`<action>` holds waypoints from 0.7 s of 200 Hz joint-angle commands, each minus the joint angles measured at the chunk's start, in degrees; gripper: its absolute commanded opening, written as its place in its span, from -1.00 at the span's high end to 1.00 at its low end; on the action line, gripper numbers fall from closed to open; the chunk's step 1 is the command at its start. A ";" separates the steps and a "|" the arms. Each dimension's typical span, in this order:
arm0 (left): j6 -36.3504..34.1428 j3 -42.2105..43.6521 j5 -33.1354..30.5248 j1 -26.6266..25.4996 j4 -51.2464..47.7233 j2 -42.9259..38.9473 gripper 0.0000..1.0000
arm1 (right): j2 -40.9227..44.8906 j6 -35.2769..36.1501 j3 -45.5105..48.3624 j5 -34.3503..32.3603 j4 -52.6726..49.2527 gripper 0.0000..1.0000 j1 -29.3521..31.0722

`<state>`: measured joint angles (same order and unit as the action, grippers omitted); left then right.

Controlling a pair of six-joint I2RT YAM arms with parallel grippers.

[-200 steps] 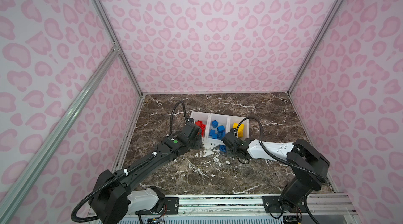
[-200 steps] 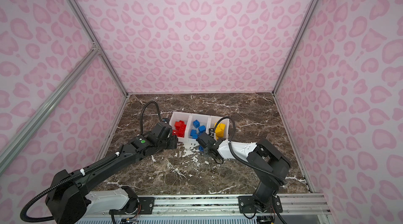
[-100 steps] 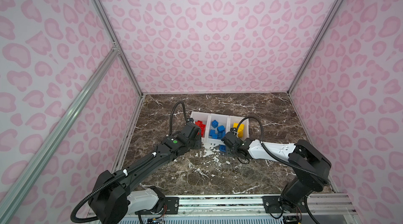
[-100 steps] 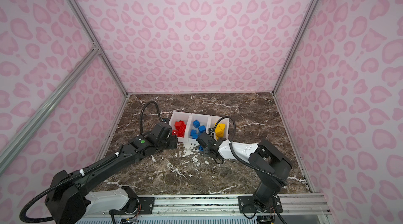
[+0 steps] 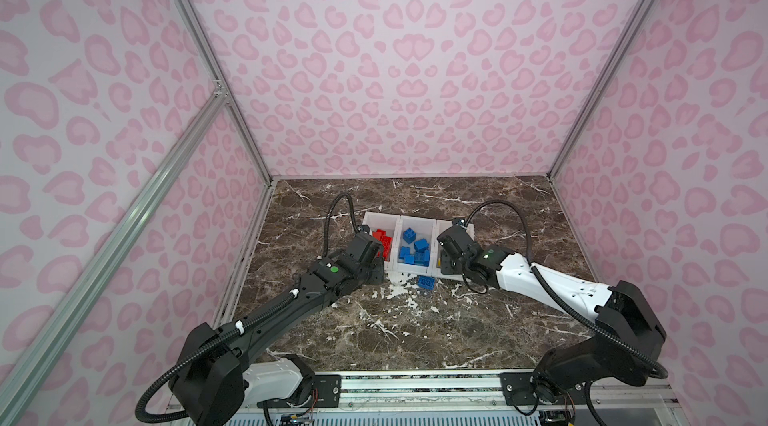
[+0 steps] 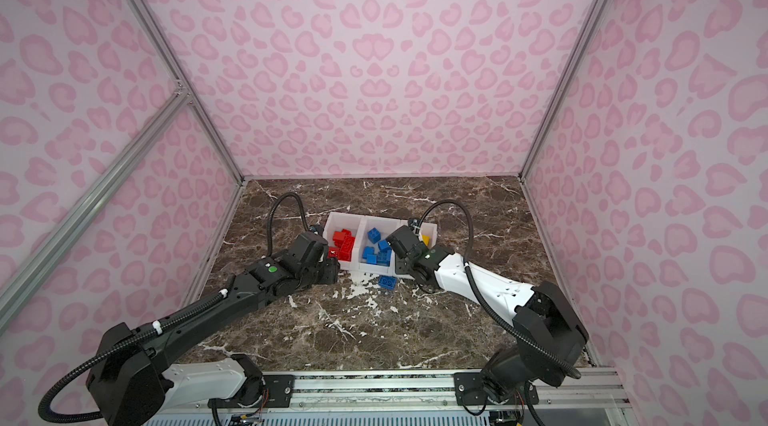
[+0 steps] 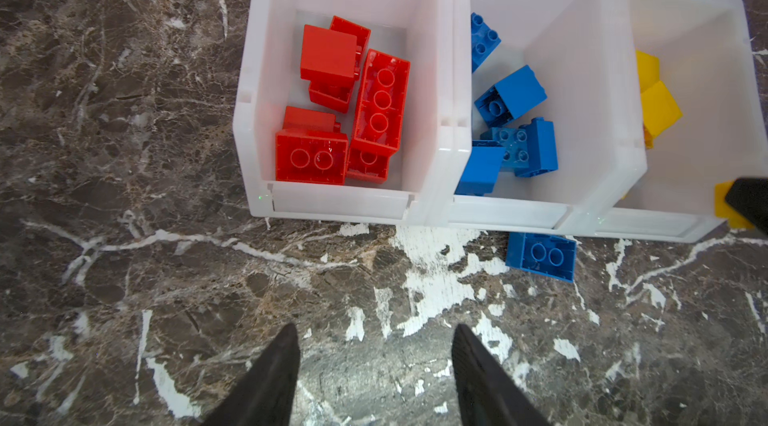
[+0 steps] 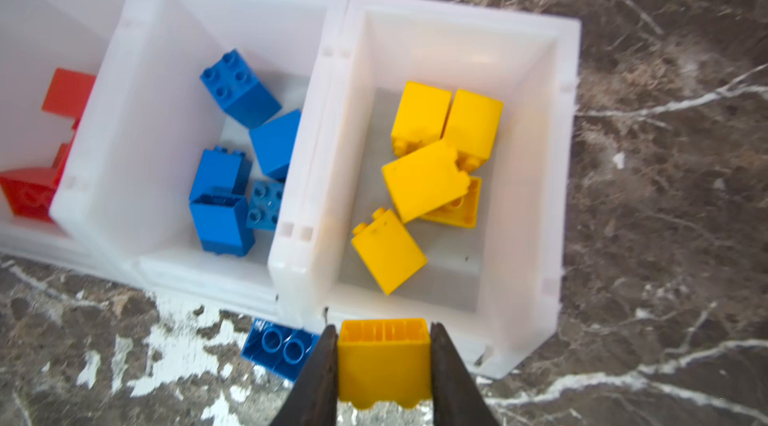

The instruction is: Sort the legos into containers by color

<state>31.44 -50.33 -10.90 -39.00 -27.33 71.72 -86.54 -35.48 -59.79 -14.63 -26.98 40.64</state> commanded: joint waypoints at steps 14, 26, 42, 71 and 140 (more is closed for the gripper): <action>0.46 -0.05 0.43 0.00 0.05 -0.09 -0.22 | -2.90 4.52 -2.58 2.21 -1.22 0.35 -3.18; 0.55 0.04 0.44 -0.09 -0.01 -0.26 -0.22 | -3.44 4.88 -3.07 2.66 -0.97 0.34 -3.88; 0.55 0.26 0.35 -0.20 -0.09 -0.43 -0.22 | -3.72 4.99 -3.23 2.96 -0.88 0.17 -4.30; 0.40 0.41 0.59 -0.37 0.01 -0.44 -0.22 | -2.91 4.79 -2.59 2.86 -0.69 -0.20 -4.35; 0.19 0.41 0.70 -1.22 0.53 -0.19 -0.22 | -0.17 4.08 -1.09 2.14 -0.97 -0.21 -4.34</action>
<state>31.46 -50.22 -10.28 -40.03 -27.33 71.64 -87.33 -30.94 -61.36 -11.81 -27.40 36.25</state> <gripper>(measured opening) 0.609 0.608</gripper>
